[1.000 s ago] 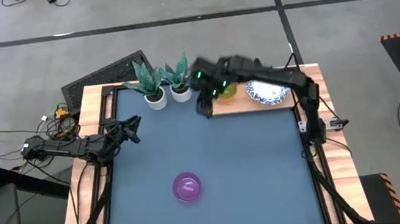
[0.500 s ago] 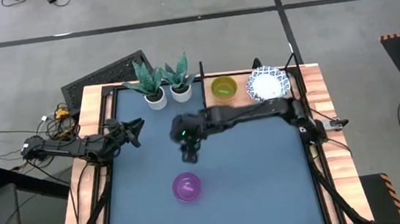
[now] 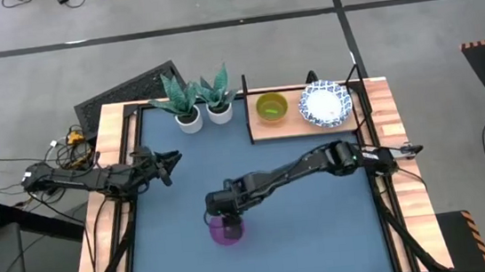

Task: Place and stack bowls onto a shelf
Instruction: Stack the violet bowl on the green bowl on the shelf

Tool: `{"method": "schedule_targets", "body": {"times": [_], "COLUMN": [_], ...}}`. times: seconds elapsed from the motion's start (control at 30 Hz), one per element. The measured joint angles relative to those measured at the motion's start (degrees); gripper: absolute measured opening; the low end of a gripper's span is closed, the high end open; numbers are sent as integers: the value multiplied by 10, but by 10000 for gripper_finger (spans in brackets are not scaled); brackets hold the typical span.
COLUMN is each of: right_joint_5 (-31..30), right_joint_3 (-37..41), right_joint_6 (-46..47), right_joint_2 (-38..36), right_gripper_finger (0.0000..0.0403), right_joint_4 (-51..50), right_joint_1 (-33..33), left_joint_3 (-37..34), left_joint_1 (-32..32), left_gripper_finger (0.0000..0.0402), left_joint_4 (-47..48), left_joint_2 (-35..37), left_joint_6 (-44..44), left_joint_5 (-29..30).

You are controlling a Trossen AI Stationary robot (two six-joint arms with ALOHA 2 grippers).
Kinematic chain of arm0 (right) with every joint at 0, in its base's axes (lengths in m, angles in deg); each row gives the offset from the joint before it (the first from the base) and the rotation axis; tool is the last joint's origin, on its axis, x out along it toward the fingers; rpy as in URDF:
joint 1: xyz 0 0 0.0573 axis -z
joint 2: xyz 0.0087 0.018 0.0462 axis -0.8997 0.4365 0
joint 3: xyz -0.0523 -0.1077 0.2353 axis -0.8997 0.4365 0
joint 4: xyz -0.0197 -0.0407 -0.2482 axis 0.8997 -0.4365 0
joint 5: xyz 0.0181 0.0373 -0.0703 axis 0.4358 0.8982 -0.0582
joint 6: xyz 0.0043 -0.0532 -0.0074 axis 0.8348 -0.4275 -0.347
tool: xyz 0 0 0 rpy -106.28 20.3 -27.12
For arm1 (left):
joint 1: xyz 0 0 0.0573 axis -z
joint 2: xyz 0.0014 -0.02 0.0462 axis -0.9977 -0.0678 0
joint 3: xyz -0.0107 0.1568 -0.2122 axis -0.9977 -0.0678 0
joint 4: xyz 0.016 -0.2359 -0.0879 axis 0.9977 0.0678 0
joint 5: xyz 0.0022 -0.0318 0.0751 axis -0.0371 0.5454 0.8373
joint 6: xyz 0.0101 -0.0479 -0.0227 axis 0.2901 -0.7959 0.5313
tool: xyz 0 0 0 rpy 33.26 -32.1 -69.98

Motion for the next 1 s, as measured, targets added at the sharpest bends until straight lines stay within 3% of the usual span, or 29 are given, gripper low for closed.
{"method": "schedule_targets", "body": {"times": [0.27,0.57,0.77,1.0], "right_joint_5": [-2,1,-3,-17], "right_joint_3": [0,0,1,-1], "right_joint_6": [19,32,25,-34], "right_joint_2": [32,26,-15,-135], "right_gripper_finger": [203,23,24,24], "right_joint_4": [-18,-37,-65,-127], "right_joint_1": [-4,-3,3,42], "left_joint_3": [0,0,0,0], "left_joint_1": [2,2,2,2], "left_gripper_finger": [99,99,98,98], "left_joint_4": [0,0,0,0], "left_joint_2": [-25,-32,-31,-31], "left_joint_6": [-36,-84,-111,-148], "left_joint_5": [-46,-48,-47,-43]}}
